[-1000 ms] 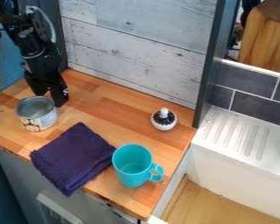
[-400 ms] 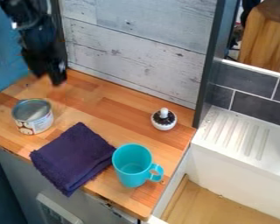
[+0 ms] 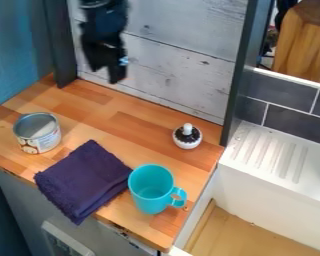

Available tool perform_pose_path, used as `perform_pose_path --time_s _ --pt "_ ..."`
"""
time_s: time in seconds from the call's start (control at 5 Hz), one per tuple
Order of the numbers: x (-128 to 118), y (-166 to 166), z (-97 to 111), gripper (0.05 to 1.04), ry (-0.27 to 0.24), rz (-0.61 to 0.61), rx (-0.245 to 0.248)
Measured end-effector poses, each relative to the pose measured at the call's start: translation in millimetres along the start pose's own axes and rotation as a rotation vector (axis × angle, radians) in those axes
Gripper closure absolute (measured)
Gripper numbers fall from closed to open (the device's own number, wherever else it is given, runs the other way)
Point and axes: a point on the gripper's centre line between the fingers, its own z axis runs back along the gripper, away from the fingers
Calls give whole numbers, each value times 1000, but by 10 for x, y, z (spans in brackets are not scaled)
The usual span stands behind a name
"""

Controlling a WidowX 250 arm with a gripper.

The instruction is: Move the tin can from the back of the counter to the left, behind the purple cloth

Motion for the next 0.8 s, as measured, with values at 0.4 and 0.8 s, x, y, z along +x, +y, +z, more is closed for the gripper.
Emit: perform_pose_path --time_s 0.4,0.8 --pt "249 -897 -186 83 59 -170 -12" --pt "154 -1168 -196 83 84 -6 39"
